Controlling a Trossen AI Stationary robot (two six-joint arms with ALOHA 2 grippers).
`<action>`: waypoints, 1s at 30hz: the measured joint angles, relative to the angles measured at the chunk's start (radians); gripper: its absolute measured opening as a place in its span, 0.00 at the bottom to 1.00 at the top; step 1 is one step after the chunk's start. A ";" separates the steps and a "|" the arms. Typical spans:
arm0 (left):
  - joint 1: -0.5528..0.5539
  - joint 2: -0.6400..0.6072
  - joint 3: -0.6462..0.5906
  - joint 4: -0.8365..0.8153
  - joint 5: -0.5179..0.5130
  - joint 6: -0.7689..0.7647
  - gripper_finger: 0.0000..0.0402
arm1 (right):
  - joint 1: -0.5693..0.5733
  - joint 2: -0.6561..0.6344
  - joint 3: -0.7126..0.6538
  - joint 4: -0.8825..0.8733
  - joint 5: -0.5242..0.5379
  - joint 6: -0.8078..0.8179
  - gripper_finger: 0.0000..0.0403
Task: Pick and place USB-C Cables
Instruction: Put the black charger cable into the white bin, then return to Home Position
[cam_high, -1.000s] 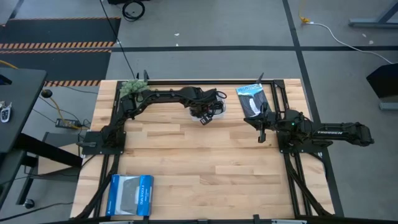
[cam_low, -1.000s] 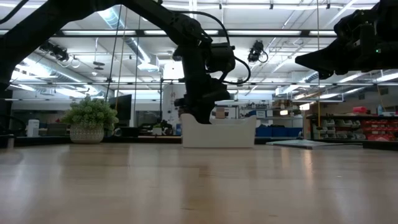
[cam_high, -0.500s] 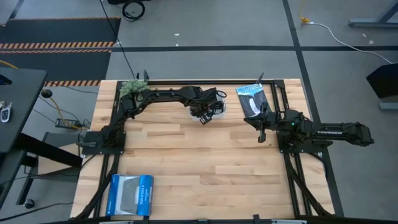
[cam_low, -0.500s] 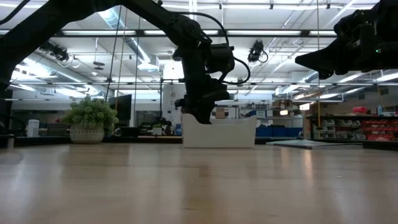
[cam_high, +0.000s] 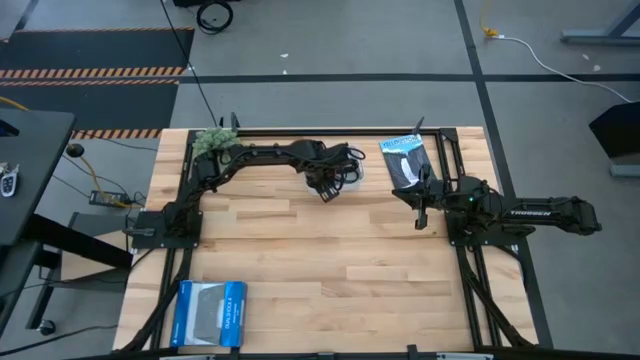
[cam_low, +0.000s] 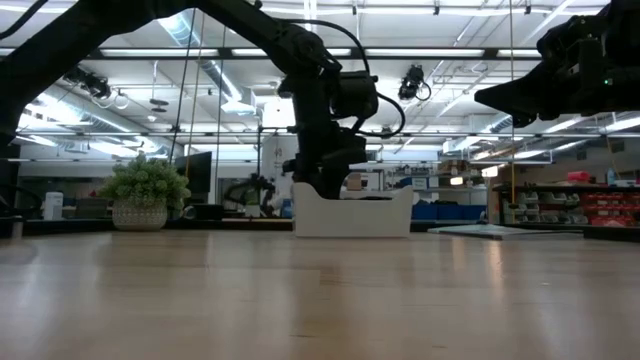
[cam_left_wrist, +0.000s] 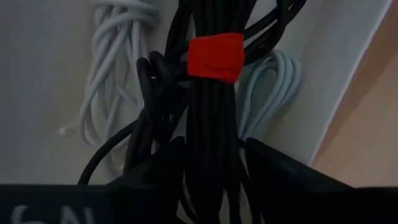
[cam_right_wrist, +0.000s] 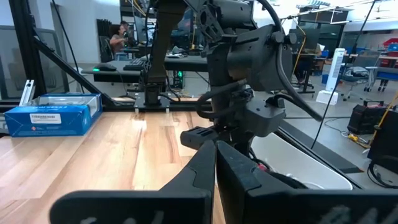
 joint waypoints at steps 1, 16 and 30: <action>0.000 -0.002 0.000 -0.002 0.002 0.002 0.46 | 0.000 0.000 0.000 0.000 0.000 0.000 0.05; 0.000 -0.017 0.091 -0.047 0.060 0.006 0.55 | 0.000 0.000 0.000 0.000 0.000 0.000 0.05; 0.004 -0.018 0.342 -0.178 0.076 0.031 0.55 | 0.000 0.000 0.000 0.000 0.000 0.000 0.05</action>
